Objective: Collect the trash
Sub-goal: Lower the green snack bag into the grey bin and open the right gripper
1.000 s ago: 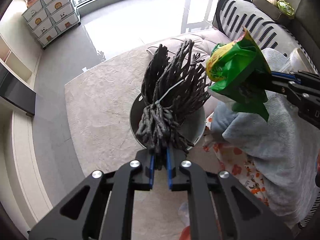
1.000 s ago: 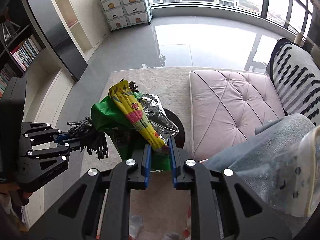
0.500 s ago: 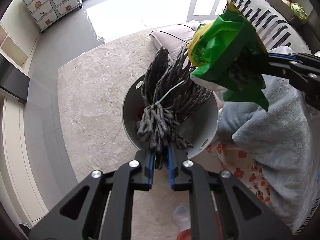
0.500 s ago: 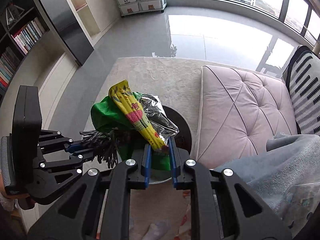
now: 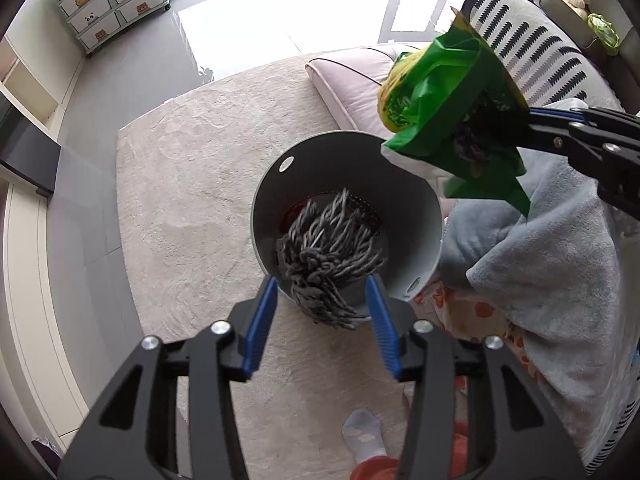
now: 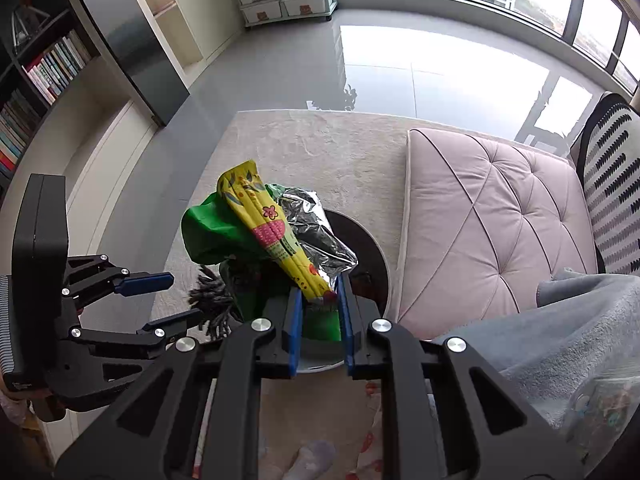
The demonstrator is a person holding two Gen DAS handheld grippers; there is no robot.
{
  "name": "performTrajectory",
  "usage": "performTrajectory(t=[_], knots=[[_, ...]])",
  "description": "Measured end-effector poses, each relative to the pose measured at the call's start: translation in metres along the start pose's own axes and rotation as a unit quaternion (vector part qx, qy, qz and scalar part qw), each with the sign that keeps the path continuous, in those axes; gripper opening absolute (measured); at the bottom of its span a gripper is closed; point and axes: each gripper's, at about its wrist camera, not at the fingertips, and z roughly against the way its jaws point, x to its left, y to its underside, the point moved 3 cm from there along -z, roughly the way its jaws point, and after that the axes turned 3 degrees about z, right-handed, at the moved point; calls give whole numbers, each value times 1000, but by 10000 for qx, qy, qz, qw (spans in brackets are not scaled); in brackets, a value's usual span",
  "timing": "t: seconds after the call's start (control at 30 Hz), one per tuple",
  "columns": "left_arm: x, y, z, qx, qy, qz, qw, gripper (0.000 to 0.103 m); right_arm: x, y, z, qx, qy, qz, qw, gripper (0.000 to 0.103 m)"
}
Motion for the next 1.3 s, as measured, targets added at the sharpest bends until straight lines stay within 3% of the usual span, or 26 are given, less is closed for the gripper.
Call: performTrajectory(t=[0.1,0.33,0.63,0.87,0.97,1.3], knots=[[1,-2,2,-63,37,20,10000,60,1,0,-3,23,0,6,10000,15],[3,-4,4,-110,42,15,9999,61,0,-1,-11,80,26,-47,10000,16],[7,-4,10,-151,14,9,9999,61,4,-3,-14,40,152,-54,9999,57],[9,-4,18,-214,12,-36,9998,61,5,-5,-18,134,378,-128,9991,59],[12,-4,22,-245,26,-28,9997,61,6,-6,-23,286,75,-305,9991,59],[16,-13,31,-494,151,8,9987,66,18,-3,-22,363,77,-323,9988,60]])
